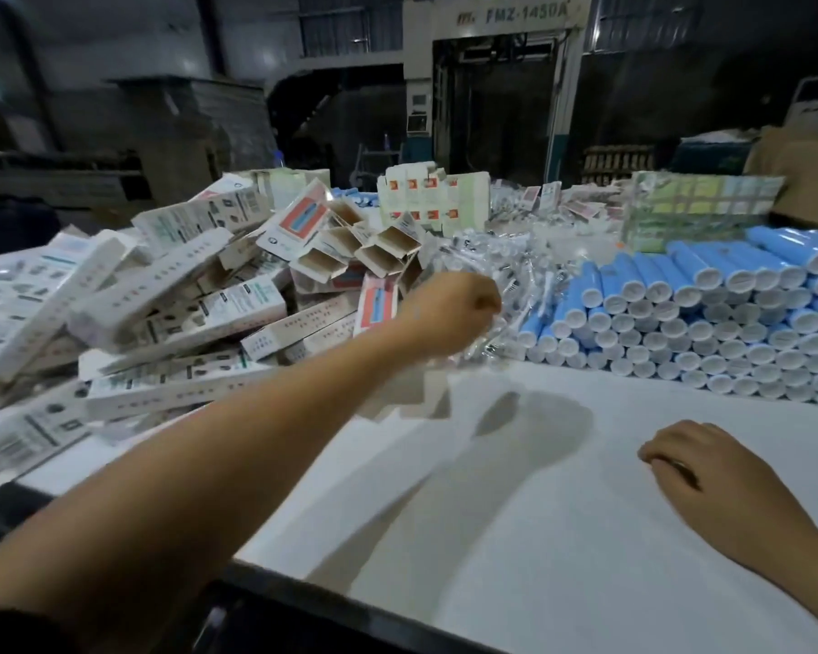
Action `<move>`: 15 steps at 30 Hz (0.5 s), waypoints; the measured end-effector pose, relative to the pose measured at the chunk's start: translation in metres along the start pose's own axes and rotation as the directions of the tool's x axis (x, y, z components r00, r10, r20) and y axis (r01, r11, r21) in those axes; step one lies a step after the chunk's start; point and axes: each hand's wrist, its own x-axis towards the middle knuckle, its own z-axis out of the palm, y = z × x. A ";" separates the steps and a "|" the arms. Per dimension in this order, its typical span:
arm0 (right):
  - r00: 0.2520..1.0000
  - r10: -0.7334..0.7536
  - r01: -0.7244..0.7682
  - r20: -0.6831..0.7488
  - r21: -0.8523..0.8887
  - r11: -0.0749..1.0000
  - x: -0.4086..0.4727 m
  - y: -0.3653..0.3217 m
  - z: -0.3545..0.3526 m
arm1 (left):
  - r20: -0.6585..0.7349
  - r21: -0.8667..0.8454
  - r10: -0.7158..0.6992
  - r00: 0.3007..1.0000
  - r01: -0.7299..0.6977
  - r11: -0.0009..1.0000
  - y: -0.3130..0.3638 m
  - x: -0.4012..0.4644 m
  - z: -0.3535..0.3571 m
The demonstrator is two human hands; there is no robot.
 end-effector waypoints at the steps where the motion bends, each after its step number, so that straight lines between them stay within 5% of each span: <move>1: 1.000 0.000 0.000 0.004 0.006 1.000 0.000 0.000 0.000 | -0.082 0.068 -0.042 0.996 0.048 0.997 -0.017 0.009 -0.014; 4: 1.000 -0.001 0.001 -0.001 0.045 0.999 0.002 -0.001 0.001 | -0.319 0.155 -0.155 0.935 0.212 0.965 -0.067 0.031 -0.044; 6: 1.000 -0.004 0.005 -0.017 0.059 0.998 0.004 -0.001 0.003 | -0.343 0.221 -0.165 0.925 0.250 0.943 -0.094 0.044 -0.052; 9: 0.999 0.002 0.000 -0.033 0.063 0.998 0.004 0.001 0.005 | -0.164 0.416 -0.227 0.960 0.276 0.866 -0.115 0.059 -0.051; 15: 0.999 -0.022 0.024 -0.027 0.086 0.996 0.005 0.001 0.002 | 0.061 0.473 -0.406 0.912 0.332 0.816 -0.121 0.083 -0.034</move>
